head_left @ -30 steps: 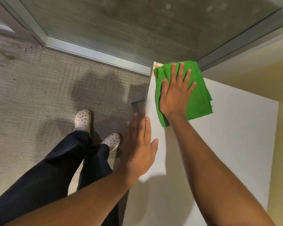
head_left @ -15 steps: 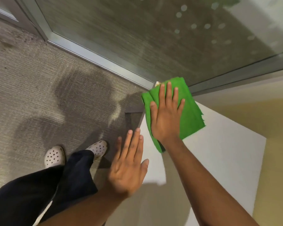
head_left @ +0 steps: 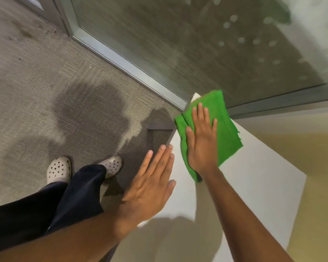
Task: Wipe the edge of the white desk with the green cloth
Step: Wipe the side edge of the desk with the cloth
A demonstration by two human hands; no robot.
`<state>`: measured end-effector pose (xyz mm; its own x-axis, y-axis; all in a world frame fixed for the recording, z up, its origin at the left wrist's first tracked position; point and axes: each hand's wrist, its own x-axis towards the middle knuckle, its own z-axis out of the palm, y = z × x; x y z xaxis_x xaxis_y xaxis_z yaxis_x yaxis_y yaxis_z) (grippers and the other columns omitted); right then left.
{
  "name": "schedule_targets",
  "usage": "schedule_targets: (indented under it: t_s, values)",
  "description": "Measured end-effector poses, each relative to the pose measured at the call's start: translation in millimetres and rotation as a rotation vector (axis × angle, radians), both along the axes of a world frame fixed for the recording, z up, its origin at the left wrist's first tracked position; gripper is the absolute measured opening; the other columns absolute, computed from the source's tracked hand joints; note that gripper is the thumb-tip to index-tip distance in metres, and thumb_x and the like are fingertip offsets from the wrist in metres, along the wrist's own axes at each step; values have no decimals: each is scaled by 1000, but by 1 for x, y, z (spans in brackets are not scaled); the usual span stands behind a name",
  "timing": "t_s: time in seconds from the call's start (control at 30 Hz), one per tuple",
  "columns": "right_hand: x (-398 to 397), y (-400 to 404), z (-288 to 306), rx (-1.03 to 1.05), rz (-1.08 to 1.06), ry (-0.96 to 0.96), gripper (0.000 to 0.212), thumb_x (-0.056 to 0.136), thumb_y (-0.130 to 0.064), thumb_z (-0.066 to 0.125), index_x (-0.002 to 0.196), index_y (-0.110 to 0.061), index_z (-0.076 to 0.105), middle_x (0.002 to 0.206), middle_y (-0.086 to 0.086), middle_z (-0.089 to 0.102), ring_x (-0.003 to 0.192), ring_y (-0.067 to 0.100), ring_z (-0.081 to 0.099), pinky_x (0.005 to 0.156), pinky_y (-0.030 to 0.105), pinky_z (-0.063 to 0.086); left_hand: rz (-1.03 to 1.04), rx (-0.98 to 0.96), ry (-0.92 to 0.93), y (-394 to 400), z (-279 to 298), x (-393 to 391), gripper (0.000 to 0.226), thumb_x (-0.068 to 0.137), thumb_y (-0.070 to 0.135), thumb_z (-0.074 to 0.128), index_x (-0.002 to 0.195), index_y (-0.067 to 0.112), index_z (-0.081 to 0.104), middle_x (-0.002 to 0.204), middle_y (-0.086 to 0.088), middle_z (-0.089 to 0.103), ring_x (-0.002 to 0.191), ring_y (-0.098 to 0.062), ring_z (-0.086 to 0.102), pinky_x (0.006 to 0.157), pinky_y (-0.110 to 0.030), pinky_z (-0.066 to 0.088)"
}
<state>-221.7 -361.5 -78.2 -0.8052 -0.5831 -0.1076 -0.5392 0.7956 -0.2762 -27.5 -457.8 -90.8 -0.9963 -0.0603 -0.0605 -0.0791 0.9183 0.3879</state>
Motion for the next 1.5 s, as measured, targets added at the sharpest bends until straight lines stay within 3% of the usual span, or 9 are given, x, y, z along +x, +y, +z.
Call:
schedule_targets:
  t_s: [0.27,0.43,0.53,0.8,0.97,1.1,1.17,1.33,1.5]
  values:
    - [-15,24,1,42,-333,42,61,110,-36,22,169,-17,17,179,-3,11,167,21,5,134,59,6,3,19,-5,13,-4,17,81,108,47,36,167,-4,15,181,-25,5,169,-39,5,134,-54,10]
    - [-13,11,-1,77,115,32,61,113,-41,20,170,-23,7,180,-3,4,168,19,-3,135,54,2,4,50,-34,10,1,17,79,105,44,43,165,-5,27,179,-24,14,167,-38,15,130,-53,20]
    - [-26,-5,3,59,85,36,61,113,-39,22,170,-20,9,180,-3,6,168,21,1,135,54,3,12,47,-24,9,4,16,78,103,43,46,163,-5,34,177,-23,21,165,-37,19,128,-51,21]
    - [-67,-66,2,-40,-414,127,42,114,-30,33,125,-5,65,125,19,71,121,41,62,107,50,42,37,129,33,8,-3,17,78,103,43,48,165,-2,31,178,-19,22,166,-34,18,128,-49,20]
    - [-17,-17,-3,-160,-254,76,48,115,-29,33,163,-19,38,171,0,39,163,21,27,135,44,14,138,254,77,14,-11,23,86,103,40,56,170,1,19,182,-16,9,169,-29,11,134,-46,17]
    - [28,34,0,-17,70,-54,54,114,-43,25,168,-33,21,178,-10,17,168,19,7,136,39,-2,278,295,132,18,-12,24,89,100,48,61,169,3,26,180,-11,24,163,-22,34,127,-35,32]
    - [31,48,3,61,326,-67,56,114,-44,24,168,-32,19,179,-9,15,168,27,8,136,45,-2,311,385,83,16,-11,24,94,98,57,62,169,6,28,180,-6,26,154,-17,44,114,-28,37]
    - [2,31,6,177,795,-5,57,113,-42,23,167,-23,25,175,-6,27,166,32,16,134,57,3,279,569,119,12,-19,26,94,97,53,60,166,-2,28,173,-16,33,155,-24,37,133,-18,4]
    - [-48,-8,10,212,1022,93,55,112,-46,24,133,-7,56,130,15,64,136,35,52,134,56,10,277,568,113,6,-15,28,94,97,54,61,166,-2,29,168,-19,45,152,-25,41,134,-21,4]
